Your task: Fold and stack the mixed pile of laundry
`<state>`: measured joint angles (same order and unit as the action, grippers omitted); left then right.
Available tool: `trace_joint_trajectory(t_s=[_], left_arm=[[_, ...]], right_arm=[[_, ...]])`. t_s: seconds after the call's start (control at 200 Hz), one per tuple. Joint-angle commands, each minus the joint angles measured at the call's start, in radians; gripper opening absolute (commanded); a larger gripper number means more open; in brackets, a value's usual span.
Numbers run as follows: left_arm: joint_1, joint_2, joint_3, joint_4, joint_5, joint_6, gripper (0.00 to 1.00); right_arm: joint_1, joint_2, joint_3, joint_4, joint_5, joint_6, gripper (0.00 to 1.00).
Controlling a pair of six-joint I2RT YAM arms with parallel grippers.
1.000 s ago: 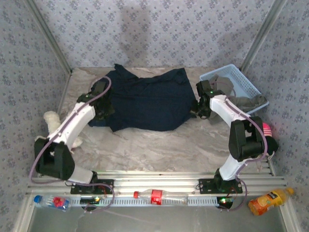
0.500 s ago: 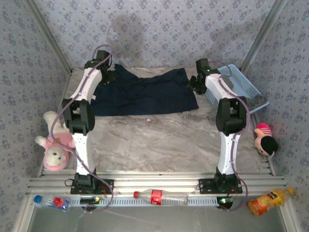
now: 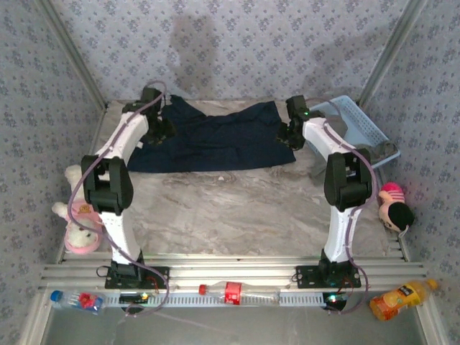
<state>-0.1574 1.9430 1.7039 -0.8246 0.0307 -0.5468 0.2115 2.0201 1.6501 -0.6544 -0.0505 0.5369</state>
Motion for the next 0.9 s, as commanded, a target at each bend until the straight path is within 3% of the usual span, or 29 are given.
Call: trace_joint_trajectory(t_s=[0.0, 0.285, 0.565, 0.894], left_arm=[[0.002, -0.032, -0.155, 0.191, 0.078, -0.095, 0.34], [0.064, 0.000, -0.324, 0.364, 0.003, -0.194, 0.29], [0.084, -0.012, -0.438, 0.290, -0.033, -0.166, 0.29], [0.029, -0.193, -0.659, 0.191, -0.062, -0.198, 0.28]], right_arm=[[0.025, 0.026, -0.027, 0.049, -0.011, 0.007, 0.32], [-0.012, 0.123, -0.036, 0.079, -0.011, 0.078, 0.24], [-0.065, 0.101, -0.156, 0.058, 0.005, 0.084, 0.22], [-0.048, -0.019, -0.311, -0.041, 0.058, 0.084, 0.22]])
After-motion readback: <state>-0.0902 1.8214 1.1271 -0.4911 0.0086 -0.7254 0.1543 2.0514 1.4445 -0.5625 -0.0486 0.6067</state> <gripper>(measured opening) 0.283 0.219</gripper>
